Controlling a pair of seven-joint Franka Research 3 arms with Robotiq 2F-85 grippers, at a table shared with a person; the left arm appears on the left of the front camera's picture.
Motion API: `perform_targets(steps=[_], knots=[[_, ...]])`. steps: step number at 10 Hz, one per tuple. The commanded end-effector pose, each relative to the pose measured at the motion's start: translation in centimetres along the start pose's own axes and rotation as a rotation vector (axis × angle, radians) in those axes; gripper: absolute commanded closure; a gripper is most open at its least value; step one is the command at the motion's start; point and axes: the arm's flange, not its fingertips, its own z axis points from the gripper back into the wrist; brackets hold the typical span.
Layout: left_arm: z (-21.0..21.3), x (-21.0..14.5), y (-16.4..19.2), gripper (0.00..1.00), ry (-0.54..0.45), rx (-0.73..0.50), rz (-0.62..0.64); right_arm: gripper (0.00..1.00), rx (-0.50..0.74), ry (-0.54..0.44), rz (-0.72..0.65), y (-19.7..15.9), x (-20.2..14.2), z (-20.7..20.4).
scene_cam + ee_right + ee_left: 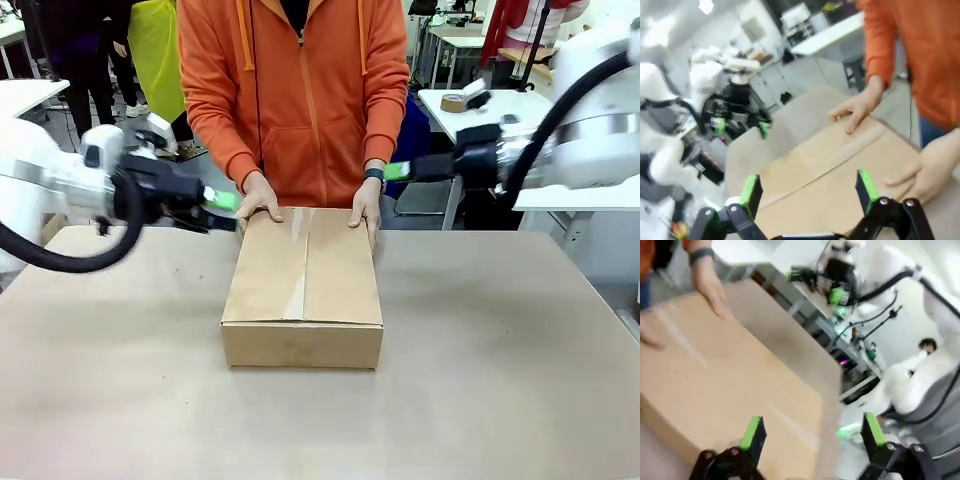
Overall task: Pack the gift set into the box.
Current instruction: Press and hold the closed box until the human finishes sealing it.
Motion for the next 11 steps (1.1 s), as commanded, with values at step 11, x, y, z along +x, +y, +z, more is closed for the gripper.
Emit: perform_targets(steps=[11], knots=[[-3.6,-2.8,3.5,0.00,-0.008,0.039,-1.076,0.00,0.297,0.092,0.497,0.6,-8.3,-5.6]])
